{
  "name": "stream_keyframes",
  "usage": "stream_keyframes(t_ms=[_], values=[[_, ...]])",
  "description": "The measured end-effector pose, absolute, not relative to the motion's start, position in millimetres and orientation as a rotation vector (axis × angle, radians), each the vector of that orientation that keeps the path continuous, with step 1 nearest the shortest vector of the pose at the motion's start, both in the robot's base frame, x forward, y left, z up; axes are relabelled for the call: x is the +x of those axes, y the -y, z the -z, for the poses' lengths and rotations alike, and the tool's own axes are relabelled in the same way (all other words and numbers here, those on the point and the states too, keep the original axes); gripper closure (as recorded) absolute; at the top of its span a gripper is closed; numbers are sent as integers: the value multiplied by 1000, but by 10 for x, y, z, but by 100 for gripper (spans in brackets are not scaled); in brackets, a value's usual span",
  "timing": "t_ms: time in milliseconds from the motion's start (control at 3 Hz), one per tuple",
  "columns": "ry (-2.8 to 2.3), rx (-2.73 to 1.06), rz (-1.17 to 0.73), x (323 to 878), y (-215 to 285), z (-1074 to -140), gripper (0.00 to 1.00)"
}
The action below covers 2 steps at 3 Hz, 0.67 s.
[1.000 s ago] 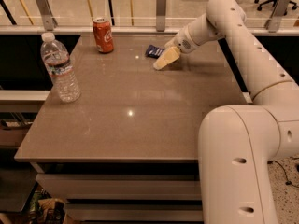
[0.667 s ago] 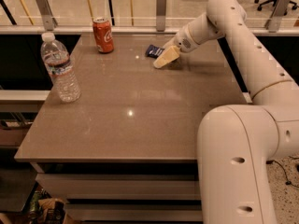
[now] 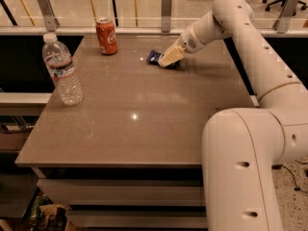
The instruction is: Move rxbar blueberry near water bottle
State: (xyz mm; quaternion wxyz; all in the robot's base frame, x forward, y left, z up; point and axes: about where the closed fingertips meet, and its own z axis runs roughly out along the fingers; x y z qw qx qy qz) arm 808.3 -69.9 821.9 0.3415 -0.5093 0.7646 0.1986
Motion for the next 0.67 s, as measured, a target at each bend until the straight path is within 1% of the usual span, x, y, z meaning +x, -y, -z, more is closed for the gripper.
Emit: stream_keyframes(t_ms=[667], values=[[-1921,-1355,-580,7928,408,-8433,100]])
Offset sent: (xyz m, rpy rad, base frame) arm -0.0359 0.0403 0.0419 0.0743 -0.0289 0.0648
